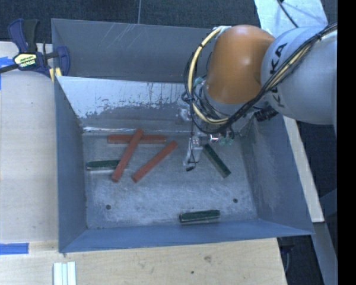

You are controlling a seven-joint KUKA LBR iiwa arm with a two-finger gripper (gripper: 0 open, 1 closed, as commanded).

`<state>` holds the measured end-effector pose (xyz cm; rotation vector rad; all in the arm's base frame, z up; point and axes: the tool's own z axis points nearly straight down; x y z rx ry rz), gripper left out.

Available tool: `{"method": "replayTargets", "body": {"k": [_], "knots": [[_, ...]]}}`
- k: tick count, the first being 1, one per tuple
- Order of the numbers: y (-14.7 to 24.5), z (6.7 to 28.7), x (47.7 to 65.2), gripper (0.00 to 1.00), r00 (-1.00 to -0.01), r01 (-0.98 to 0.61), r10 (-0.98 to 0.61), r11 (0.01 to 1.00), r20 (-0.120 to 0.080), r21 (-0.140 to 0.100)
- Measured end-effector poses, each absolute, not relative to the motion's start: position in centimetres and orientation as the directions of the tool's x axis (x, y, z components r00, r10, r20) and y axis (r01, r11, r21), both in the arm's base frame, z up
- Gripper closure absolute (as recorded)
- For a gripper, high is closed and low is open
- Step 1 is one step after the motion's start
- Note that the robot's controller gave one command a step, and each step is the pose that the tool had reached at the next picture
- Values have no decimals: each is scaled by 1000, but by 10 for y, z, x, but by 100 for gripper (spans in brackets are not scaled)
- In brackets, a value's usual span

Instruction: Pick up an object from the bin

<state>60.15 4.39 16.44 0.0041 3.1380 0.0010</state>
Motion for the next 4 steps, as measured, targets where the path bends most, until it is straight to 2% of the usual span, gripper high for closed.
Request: {"method": "replayTargets", "body": {"k": [1, 2, 3, 4], "knots": [[86, 72, 620, 0, -939, -344, -344, 939, -7, -2], [99, 70, 586, 0, -751, -660, -660, 751, 0, 0], [99, 71, 587, 100, -754, -657, -657, 754, -2, 0], [124, 258, 593, 100, -723, -691, -691, 723, -11, -6]]}}
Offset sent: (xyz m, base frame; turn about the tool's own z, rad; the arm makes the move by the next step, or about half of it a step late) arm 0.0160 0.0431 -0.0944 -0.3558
